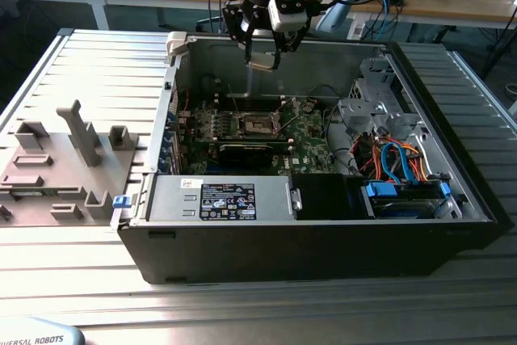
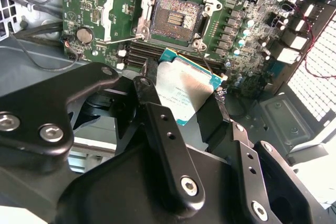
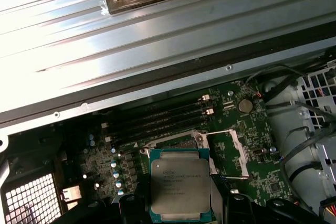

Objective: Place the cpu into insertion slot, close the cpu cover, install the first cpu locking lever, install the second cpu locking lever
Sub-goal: 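Place the cpu into insertion slot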

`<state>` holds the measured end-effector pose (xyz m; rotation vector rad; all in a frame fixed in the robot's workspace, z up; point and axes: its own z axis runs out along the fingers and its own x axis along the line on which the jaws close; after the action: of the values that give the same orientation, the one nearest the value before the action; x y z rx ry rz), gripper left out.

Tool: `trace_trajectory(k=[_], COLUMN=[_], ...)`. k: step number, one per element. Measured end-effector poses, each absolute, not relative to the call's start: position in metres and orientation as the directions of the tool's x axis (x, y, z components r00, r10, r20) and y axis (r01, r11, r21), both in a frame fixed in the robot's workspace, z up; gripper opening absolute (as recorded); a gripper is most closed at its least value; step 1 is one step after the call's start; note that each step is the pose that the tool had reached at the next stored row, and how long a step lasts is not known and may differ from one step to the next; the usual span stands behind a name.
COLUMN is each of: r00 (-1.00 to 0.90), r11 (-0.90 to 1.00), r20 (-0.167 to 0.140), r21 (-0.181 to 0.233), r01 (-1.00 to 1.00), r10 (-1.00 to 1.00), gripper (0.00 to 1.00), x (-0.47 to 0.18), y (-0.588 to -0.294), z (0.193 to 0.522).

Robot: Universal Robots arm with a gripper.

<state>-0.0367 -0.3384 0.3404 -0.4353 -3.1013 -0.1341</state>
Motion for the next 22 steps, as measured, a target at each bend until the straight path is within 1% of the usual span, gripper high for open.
trace_trajectory(k=[22], r00=[-0.958], r11=[0.955], r20=[0.019], r21=[0.084], r01=[0.286], r10=[0.286], gripper=[0.54], x=[-0.0367], y=[-0.3384], z=[0.3404])
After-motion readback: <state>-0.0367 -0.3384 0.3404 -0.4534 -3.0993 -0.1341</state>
